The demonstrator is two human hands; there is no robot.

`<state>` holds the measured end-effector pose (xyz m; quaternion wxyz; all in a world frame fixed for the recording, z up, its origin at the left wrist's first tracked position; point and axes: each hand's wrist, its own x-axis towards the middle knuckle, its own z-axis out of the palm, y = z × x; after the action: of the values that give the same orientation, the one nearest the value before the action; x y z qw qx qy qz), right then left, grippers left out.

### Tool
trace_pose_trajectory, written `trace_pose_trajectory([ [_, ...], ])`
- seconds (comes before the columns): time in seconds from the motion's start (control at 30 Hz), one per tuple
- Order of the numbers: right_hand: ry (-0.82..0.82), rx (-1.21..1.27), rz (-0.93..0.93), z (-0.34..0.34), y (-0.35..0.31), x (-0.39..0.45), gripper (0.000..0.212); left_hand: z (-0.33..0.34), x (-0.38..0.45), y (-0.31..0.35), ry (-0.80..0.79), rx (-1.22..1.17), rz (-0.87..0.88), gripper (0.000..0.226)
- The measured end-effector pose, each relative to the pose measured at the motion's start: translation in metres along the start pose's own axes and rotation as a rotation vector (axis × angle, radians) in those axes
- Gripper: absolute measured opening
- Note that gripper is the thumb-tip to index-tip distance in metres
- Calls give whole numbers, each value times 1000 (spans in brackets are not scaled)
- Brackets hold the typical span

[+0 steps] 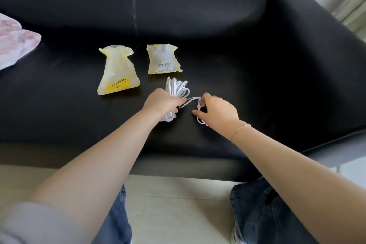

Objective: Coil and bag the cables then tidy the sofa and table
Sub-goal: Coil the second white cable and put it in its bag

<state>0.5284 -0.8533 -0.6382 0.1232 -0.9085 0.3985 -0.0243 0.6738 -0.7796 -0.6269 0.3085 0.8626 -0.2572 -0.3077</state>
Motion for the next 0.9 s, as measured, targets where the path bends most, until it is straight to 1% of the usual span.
trace_pose_trajectory([
  [0.07, -3, 13, -64, 2, 0, 1, 26, 3, 1, 2, -17, 118, 24, 43],
  [0.13, 3, 5, -113, 0, 2, 0, 19, 3, -1, 5, -13, 235, 41, 41],
  [0.23, 29, -19, -145, -4, 8, -2, 16, 5, -7, 7, 15, 399, 70, 34],
  [0.33, 43, 32, -181, -9, 18, -4, 13, 7, -11, 7, 37, 513, 120, 25],
  [0.4, 26, 56, -208, -12, 23, -7, 12, 6, -14, 5, 58, 584, 175, 22],
  [0.5, -24, 40, -234, -13, 28, -11, 12, 6, -17, -2, 153, 706, 298, 22],
  [0.6, -43, -2, -244, -11, 36, -13, 14, 6, -18, -11, 236, 776, 376, 20],
  [0.67, -53, 10, -250, -11, 40, -13, 17, 4, -17, -19, 284, 835, 427, 20],
  [0.73, -65, 30, -260, -12, 42, -13, 19, 1, -14, -25, 311, 839, 458, 21],
  [0.9, -73, 14, -296, -9, 39, -17, 19, -5, -9, -33, 288, 729, 388, 23],
])
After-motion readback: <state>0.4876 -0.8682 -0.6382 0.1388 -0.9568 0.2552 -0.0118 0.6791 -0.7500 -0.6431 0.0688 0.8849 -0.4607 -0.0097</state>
